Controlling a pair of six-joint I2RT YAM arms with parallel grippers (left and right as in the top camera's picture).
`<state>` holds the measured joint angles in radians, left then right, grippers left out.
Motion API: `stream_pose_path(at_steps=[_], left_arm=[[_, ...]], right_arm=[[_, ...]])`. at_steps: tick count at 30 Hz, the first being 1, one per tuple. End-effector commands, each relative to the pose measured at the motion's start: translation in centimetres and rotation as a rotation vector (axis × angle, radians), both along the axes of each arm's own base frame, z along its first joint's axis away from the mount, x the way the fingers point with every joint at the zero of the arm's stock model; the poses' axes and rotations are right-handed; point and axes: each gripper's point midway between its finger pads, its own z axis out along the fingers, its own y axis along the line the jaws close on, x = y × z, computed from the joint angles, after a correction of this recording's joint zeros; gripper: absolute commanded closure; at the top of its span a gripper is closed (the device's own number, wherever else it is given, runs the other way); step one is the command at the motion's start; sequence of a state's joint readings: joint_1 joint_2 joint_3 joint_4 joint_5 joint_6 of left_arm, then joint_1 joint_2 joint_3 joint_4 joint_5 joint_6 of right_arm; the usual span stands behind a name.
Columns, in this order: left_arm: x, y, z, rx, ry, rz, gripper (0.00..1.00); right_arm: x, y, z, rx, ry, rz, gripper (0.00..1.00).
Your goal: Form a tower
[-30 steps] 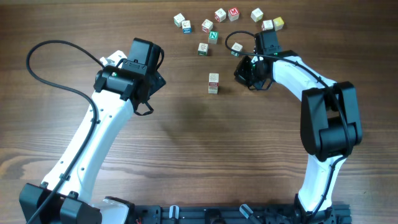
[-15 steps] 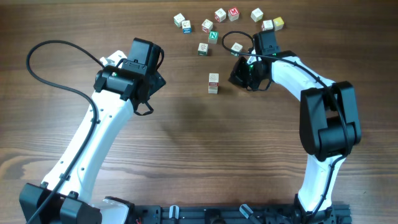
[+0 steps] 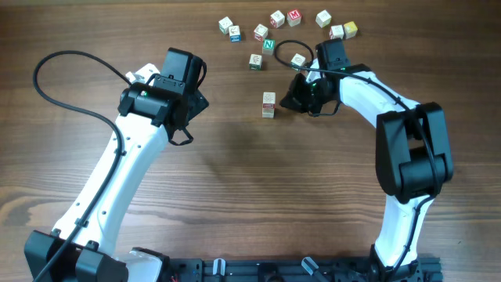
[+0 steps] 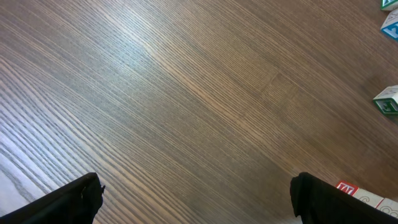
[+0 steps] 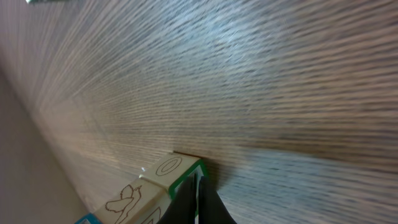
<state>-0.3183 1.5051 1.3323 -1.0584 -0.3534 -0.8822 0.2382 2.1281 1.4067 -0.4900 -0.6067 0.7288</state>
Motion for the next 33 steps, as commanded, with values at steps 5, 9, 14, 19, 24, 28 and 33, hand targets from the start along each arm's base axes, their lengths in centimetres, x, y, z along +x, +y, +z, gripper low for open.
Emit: stream_pose_path(at_steps=[5,9,14,19,24,28,33], left_arm=[[-0.08,0.3,-0.33,-0.002,0.005,0.025,0.0],[-0.08,0.29,-0.33,-0.002,0.006,0.025,0.0],[-0.08,0.29,-0.33,-0.002,0.006,0.025,0.0],[-0.08,0.29,-0.33,-0.002,0.006,0.025,0.0],[-0.08,0.29,-0.33,-0.002,0.006,0.025,0.0],[-0.08,0.29,-0.33,-0.002,0.006,0.025,0.0],[-0.08,0.29,-0.33,-0.002,0.006,0.025,0.0]], right_arm=[[-1.42,1.14,-1.45,0.001,0.038,0.046,0.96],[-1.37,1.06,-1.52,-0.006,0.037,0.044,0.96],[-1.26,0.86,-1.66,-0.02,0.032,0.039,0.96],[-0.99,0.94,-1.57,-0.017,0.019,0.039,0.95],[-0.93,0.96,-1.54,-0.016,0.016,0.04,0.95],[-0.87,0.97,-1.52,-0.015,0.013,0.04,0.95],[-0.71,1.02,-1.47,-0.013,0.005,0.04,0.95]])
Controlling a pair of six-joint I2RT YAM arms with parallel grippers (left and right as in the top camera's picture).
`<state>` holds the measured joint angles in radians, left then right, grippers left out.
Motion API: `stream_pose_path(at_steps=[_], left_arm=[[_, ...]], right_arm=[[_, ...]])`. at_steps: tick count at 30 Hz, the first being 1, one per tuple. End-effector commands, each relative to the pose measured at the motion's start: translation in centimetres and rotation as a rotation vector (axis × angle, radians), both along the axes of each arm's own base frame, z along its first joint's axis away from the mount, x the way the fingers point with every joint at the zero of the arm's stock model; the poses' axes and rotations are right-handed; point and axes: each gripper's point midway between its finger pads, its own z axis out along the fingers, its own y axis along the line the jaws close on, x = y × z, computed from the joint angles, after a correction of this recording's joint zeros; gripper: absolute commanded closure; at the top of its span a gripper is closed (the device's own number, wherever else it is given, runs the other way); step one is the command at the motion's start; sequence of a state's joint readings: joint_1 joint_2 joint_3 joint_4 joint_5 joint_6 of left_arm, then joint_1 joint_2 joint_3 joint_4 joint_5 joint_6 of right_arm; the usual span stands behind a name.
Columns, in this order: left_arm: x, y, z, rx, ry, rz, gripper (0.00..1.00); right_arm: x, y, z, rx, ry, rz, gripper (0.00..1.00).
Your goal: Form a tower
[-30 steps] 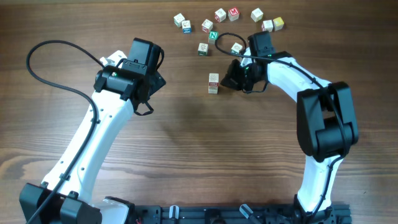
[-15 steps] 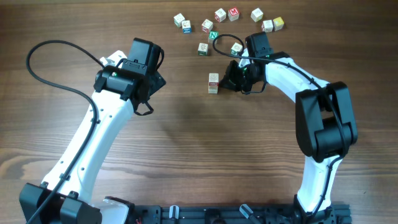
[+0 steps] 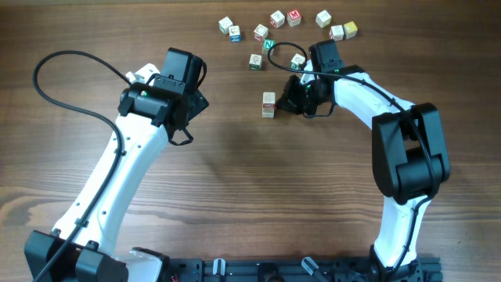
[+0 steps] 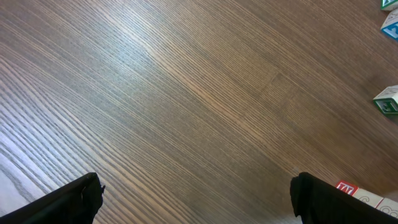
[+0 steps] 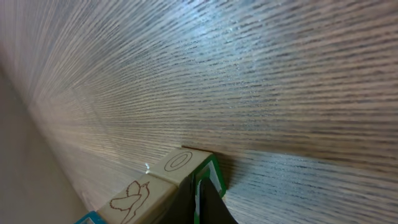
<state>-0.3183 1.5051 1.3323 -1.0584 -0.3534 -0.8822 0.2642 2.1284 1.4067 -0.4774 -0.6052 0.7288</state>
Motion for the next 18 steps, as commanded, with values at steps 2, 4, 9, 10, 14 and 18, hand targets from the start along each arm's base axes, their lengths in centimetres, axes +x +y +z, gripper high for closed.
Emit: stream_pose_path(at_steps=[2,4,9,10,14,18], left_arm=[[-0.08,0.29,-0.33,-0.002,0.005,0.025,0.0],[-0.08,0.3,-0.33,-0.002,0.005,0.025,0.0],[-0.08,0.3,-0.33,-0.002,0.005,0.025,0.0],[-0.08,0.29,-0.33,-0.002,0.006,0.025,0.0],[-0.09,0.3,-0.34,-0.002,0.006,0.025,0.0],[-0.08,0.3,-0.33,-0.002,0.005,0.025,0.0]], right_arm=[[-0.4,-0.12,-1.53,-0.015,0.016,0.015,0.95],[-0.37,-0.1,-1.51,-0.015,0.014,0.015,0.94],[-0.35,-0.1,-1.51,-0.015,0.013,0.015,0.94],[-0.34,-0.1,-1.5,-0.015,0.012,0.015,0.94],[-0.29,-0.09,-1.49,-0.014,0.01,0.015,0.94],[-0.21,-0.24,-1.59,-0.025,0.007,0.01,0.94]])
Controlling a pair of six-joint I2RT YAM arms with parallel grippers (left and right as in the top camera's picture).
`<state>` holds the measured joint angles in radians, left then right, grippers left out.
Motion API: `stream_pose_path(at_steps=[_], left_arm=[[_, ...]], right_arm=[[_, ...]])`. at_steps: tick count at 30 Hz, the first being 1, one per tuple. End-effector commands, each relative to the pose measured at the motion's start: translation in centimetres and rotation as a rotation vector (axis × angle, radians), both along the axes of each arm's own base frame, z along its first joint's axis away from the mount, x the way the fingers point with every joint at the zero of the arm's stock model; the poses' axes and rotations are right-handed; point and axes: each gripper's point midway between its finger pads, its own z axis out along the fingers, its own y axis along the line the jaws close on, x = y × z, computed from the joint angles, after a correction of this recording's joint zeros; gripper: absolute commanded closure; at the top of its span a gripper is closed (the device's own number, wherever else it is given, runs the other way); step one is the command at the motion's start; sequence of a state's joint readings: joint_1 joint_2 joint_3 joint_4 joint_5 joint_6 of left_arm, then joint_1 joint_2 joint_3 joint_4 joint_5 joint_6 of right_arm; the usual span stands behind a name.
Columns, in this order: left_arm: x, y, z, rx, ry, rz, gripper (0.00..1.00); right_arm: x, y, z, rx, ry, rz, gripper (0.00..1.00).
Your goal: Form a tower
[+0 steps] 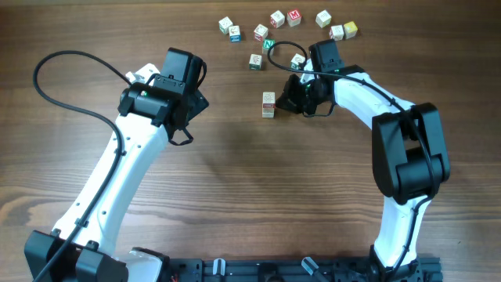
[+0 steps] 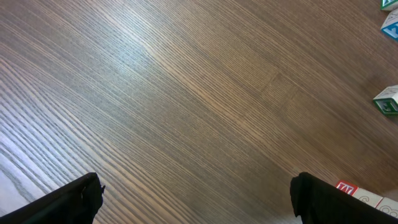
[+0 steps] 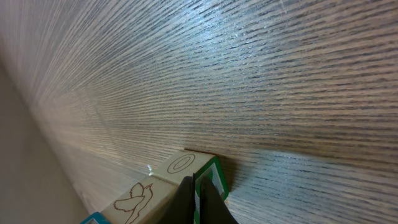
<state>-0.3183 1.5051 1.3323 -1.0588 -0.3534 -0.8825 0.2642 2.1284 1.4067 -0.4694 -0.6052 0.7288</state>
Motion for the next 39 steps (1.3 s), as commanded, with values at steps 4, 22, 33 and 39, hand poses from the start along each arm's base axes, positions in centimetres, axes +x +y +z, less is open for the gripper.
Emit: stream_pose_path(at_steps=[4,22,33,39], left_arm=[[-0.1,0.3,-0.3,-0.002,0.005,0.025,0.0],[-0.1,0.3,-0.3,-0.002,0.005,0.025,0.0],[-0.1,0.3,-0.3,-0.002,0.005,0.025,0.0],[-0.1,0.3,-0.3,-0.002,0.005,0.024,0.0]], right_arm=[[-0.3,-0.5,-1.9,-0.045,0.014,0.004,0.94],[-0.6,-0.5,-2.7,-0.135,0.015,-0.02,0.95],[-1.9,-0.9,-3.2,-0.156,0.087,-0.032,0.96],[-2.2,-0.8,-3.2,-0.153,0.098,-0.027,0.96]])
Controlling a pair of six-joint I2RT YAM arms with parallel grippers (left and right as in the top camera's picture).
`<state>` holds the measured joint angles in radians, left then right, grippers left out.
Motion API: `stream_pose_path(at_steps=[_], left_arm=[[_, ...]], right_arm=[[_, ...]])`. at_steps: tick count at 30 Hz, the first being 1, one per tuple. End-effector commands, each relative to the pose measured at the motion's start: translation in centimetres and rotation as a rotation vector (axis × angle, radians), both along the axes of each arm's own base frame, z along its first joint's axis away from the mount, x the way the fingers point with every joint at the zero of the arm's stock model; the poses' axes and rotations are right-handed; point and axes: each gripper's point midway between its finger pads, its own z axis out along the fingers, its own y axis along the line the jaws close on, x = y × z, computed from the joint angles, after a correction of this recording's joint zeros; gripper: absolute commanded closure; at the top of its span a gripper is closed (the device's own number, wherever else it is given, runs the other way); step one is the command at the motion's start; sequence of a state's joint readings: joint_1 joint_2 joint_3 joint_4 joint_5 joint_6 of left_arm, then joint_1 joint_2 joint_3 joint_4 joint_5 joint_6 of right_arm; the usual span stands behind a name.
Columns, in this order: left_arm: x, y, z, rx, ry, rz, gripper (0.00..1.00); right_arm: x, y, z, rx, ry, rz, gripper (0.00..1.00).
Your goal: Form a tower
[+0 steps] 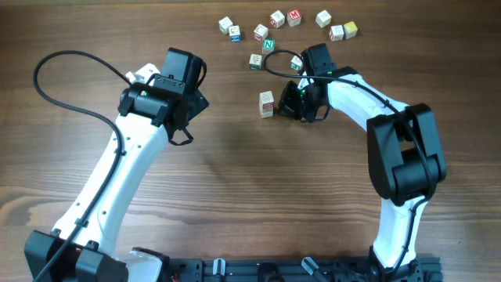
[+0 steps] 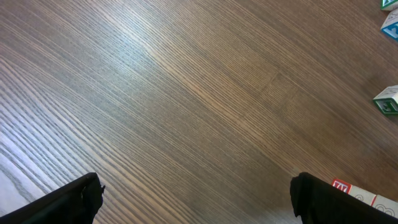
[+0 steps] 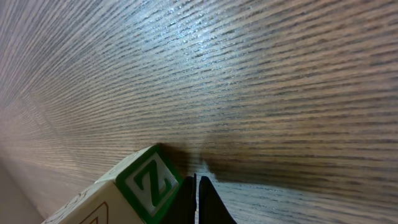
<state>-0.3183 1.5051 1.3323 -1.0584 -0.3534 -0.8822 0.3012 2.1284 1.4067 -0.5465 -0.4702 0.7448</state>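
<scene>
A pair of wooden letter blocks (image 1: pixel 267 104) stands together at mid-table; whether one sits on the other cannot be told from above. My right gripper (image 1: pixel 290 100) is low at the pair's right side and shut, with nothing between its fingers. In the right wrist view its closed tips (image 3: pixel 197 198) touch the block with the green Z face (image 3: pixel 148 185), with a red-outlined block below. My left gripper (image 1: pixel 182 135) hangs open over bare table to the left. Its dark fingertips (image 2: pixel 68 199) frame bare wood, and the pair's red-lettered block (image 2: pixel 348 188) peeks in at lower right.
Several loose letter blocks (image 1: pixel 277 19) lie scattered along the table's far edge, with a green N block (image 1: pixel 268 45) and two more (image 1: pixel 255 60) (image 1: pixel 297 61) just behind the pair. A black cable (image 1: pixel 275 56) loops from the right arm over them.
The pair of blocks sits slightly further left and is turned, so a green Z face shows in the right wrist view. My right gripper is further left with it, still shut. The left arm is unchanged.
My right gripper was shut and low to the right of the pair. At each later moment it stood a little further left, against the blocks. By now the pair has shifted left and rotated. The left gripper stayed open in place throughout.
</scene>
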Motion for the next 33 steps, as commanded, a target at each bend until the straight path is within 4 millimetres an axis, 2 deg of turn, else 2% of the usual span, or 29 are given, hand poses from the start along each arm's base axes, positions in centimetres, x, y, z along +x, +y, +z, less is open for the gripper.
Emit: stream_pose_path(at_steps=[1,33], left_arm=[[-0.09,0.3,-0.34,-0.002,0.006,0.025,0.0],[-0.08,0.29,-0.33,-0.002,0.006,0.025,0.0]], right_arm=[[-0.87,-0.09,-1.53,-0.011,0.052,-0.009,0.96],[-0.57,0.38,-1.64,-0.03,0.045,-0.043,0.96]])
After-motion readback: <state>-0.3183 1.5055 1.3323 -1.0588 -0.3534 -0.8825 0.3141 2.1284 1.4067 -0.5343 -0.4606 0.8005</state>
